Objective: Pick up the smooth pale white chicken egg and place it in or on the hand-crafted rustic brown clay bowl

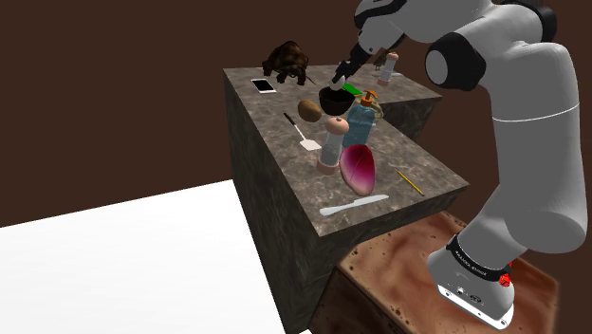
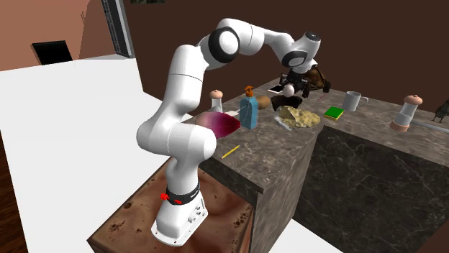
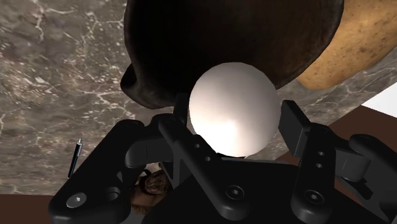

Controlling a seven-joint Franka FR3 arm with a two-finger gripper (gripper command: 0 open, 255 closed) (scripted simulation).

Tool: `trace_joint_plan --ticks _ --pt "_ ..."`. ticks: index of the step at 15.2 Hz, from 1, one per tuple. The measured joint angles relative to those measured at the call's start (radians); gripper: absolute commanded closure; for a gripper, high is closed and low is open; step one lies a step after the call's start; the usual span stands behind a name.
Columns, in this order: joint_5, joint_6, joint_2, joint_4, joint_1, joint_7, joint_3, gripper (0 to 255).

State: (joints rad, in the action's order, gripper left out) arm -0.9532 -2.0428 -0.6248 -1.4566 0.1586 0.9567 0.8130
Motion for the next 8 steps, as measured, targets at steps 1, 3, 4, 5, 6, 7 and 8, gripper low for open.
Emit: trace_joint_plan --ticks 1,3,4,5,6,7,8 --pt "-0.002 -0.002 -0.001 -0.002 -0.001 0.003 -0.001 255" --pt "-0.004 -0.005 -0.003 -0.004 -0.001 0.005 -0.002 255" --pt "-0.004 -0.005 -0.003 -0.004 -0.001 0.005 -0.002 255" --pt "-0.004 -0.005 -0.003 -0.003 -0.002 0.005 -0.002 255" --pt "-0.004 -0.005 -0.003 -0.004 -0.002 0.005 -0.002 255" --pt "-0.004 -0.005 -0.003 -0.003 -0.002 0.005 -0.002 0" --pt "-0.004 -0.005 -0.003 -0.003 -0.002 0.005 -0.002 0"
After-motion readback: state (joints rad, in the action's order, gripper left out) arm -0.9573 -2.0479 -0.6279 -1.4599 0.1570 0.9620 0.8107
